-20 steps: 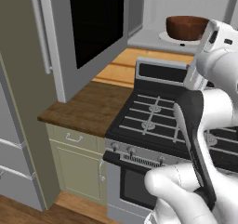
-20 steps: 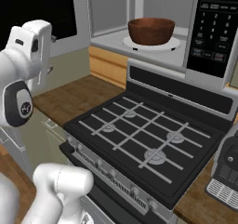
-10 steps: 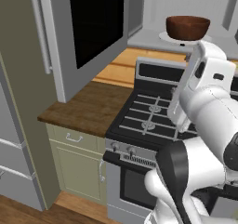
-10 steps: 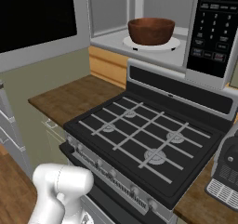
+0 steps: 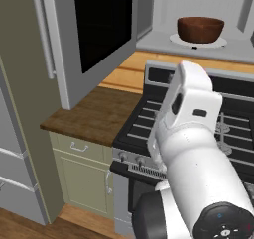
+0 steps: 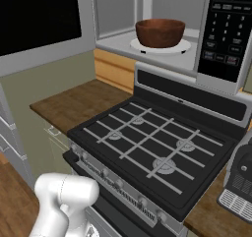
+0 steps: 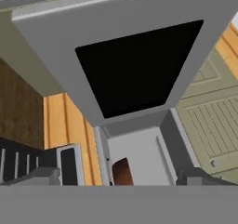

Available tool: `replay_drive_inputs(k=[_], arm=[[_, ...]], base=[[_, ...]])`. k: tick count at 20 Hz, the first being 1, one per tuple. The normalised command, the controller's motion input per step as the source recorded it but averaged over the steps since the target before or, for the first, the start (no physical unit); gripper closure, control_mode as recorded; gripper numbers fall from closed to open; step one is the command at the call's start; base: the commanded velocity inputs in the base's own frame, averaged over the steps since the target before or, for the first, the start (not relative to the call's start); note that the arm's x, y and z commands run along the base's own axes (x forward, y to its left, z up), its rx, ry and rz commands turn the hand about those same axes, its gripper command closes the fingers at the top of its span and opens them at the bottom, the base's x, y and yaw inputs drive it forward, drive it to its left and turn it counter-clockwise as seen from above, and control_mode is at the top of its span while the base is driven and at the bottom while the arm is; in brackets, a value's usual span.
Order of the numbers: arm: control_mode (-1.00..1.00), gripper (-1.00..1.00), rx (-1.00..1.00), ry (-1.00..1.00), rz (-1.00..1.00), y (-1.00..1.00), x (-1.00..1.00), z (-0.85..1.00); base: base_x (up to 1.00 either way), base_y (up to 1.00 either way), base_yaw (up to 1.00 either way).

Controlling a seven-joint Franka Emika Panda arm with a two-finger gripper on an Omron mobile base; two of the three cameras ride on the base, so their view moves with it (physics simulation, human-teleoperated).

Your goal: Pick the sweet potato from the sink and place it in the bowl. Then pick the bowl and place it in the microwave. Then close the microwave door and press the start button.

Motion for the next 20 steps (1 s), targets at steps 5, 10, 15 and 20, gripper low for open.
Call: replay_drive_inputs(k=[5,10,15,20], arm=[[-1.00,-1.00,0.00,0.00,0.00,0.88,-0.07,-0.31],[-1.00,-1.00,0.00,-0.05,0.00,0.58,-0.01,-0.58],[-1.00,-1.00,0.00,-0.02,0.00,0.55,0.09,-0.53],[-1.00,-1.00,0.00,-0.05,-0.03,0.54,0.42,-0.36]], base=[[0.00,0.00,0.00],[0.00,0.00,0.00],[0.00,0.00,0.00],[0.00,0.00,0.00]])
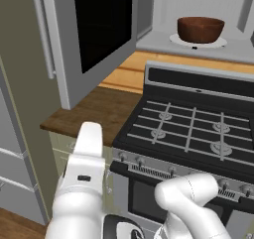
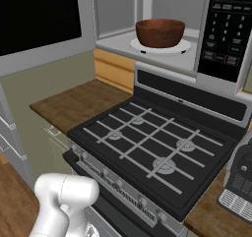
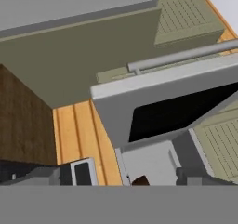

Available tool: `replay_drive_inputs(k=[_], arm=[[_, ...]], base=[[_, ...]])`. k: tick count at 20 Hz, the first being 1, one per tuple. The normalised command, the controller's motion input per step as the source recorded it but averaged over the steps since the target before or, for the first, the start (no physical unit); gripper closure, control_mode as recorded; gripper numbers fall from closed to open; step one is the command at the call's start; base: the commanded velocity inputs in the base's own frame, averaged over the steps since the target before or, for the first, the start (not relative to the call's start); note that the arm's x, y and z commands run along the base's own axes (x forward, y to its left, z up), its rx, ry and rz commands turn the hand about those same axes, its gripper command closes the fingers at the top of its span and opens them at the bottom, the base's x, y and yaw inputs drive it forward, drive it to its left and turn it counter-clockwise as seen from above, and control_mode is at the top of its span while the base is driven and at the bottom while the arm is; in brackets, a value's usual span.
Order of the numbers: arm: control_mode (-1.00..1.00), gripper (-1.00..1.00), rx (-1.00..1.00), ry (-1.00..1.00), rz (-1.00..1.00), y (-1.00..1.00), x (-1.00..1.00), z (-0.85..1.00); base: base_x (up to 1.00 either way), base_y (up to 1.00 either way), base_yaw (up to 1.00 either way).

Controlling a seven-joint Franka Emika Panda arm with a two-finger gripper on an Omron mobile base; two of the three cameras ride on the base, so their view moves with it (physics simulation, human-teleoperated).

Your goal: Pick the sweet potato from the sink and place it in the bowl. Then pick the bowl and place it in the microwave. Then close the microwave door and press the start button.

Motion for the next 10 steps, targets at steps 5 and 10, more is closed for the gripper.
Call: replay_drive_inputs(k=[5,10], arm=[[-1.00,-1.00,0.00,-0.03,-0.05,0.63,0.61,-0.39],[-1.00,-1.00,0.00,-0.02,-0.08,0.43,0.73,-0.17]], base=[[0.00,0.00,0.00],[0.00,0.00,0.00]])
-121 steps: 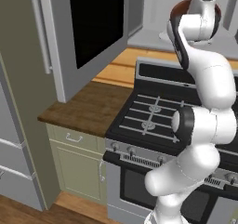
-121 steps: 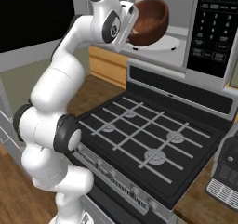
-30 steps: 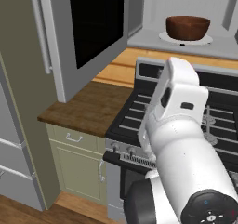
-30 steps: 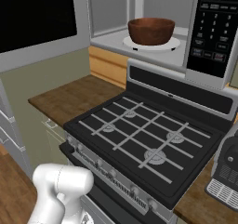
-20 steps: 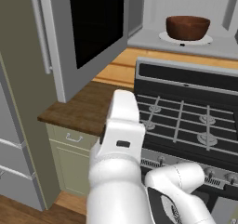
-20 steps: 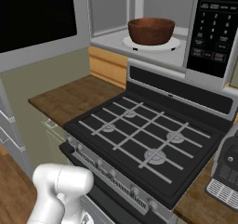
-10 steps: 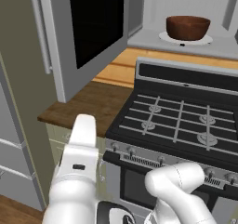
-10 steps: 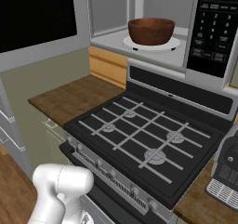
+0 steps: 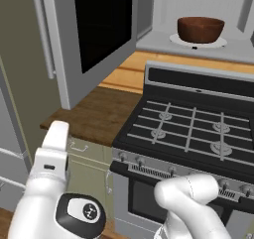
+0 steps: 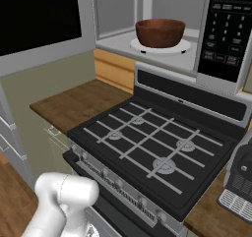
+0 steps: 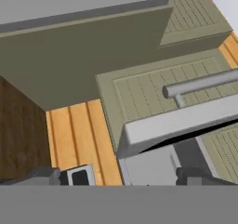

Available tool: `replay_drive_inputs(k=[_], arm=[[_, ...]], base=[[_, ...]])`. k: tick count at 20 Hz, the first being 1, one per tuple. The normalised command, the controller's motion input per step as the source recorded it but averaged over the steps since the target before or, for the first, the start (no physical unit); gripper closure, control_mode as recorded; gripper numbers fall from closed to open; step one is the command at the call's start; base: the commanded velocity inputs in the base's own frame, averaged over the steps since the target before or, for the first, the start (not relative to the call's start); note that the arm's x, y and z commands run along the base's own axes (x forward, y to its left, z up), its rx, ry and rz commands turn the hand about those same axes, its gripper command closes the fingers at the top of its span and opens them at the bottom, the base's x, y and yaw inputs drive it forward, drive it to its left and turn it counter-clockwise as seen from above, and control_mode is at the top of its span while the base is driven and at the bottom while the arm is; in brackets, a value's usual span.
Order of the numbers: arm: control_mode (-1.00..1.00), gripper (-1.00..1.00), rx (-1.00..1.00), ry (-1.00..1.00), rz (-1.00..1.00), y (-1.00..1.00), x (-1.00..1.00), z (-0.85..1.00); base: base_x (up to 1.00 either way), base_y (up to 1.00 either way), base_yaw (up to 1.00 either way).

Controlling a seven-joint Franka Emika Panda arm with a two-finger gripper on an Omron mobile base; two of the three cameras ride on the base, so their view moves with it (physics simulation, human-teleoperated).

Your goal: Pick the sweet potato from the sink and place it in the bowl. Then pick the bowl and place it in the microwave. Then close the microwave door and press the start button.

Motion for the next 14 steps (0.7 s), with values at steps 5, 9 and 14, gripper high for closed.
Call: replay_drive_inputs(k=[5,9,14], arm=[[-1.00,-1.00,0.00,0.00,-0.13,0.29,0.84,0.00],[-1.00,-1.00,-0.01,0.00,-0.18,0.21,0.69,0.00],[-1.00,-1.00,-0.02,0.00,-0.19,0.14,0.40,0.01]], base=[[0.00,0.00,0.00],[0.00,0.00,0.00],[0.00,0.00,0.00]])
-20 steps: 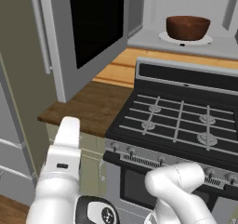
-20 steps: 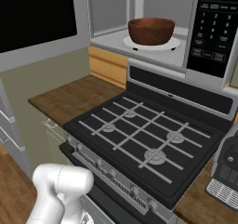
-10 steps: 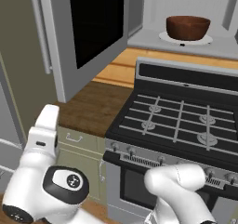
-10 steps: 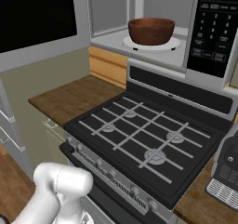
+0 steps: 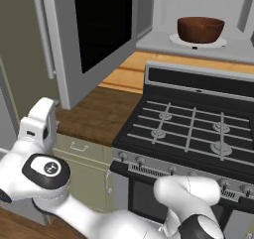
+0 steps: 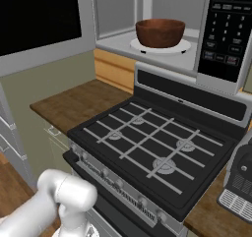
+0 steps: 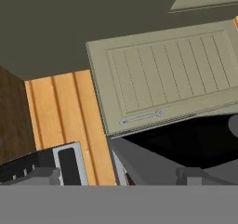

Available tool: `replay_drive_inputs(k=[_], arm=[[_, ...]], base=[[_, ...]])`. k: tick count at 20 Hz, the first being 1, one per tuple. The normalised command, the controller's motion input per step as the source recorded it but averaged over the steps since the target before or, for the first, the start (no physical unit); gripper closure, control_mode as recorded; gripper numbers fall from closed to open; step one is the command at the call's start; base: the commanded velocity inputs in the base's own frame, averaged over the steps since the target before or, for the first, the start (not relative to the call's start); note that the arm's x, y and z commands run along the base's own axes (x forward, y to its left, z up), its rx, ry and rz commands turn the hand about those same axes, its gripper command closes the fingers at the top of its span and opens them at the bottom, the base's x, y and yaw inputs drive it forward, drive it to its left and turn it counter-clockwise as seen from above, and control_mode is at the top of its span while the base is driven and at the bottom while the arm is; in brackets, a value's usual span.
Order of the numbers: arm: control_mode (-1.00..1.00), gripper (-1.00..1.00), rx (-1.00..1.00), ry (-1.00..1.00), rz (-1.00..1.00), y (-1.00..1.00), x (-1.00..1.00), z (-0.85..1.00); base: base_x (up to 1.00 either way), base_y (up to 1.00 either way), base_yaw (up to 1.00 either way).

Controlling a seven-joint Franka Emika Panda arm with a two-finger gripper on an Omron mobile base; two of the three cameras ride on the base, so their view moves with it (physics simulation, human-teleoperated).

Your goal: Pick the sweet potato from the sink and place it in the bowl. Then pick the bowl and place it in the microwave. Then close the microwave door and press the start button.

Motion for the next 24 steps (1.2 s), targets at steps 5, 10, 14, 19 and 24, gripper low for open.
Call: replay_drive_inputs(k=[5,10,14,19,24], arm=[[-1.00,-1.00,0.00,0.00,-0.11,-0.04,0.06,0.15],[-1.00,-1.00,0.00,0.00,-0.08,-0.08,0.23,0.13],[-1.00,-1.00,0.00,0.03,-0.05,-0.23,0.47,0.02],[-1.00,-1.00,0.00,0.04,-0.02,-0.18,0.58,0.01],[-1.00,-1.00,0.03,-0.02,0.00,-0.48,0.07,0.28]], base=[[0.00,0.00,0.00],[0.00,0.00,0.00],[0.00,0.00,0.00],[0.00,0.00,0.00],[0.00,0.00,0.00]])
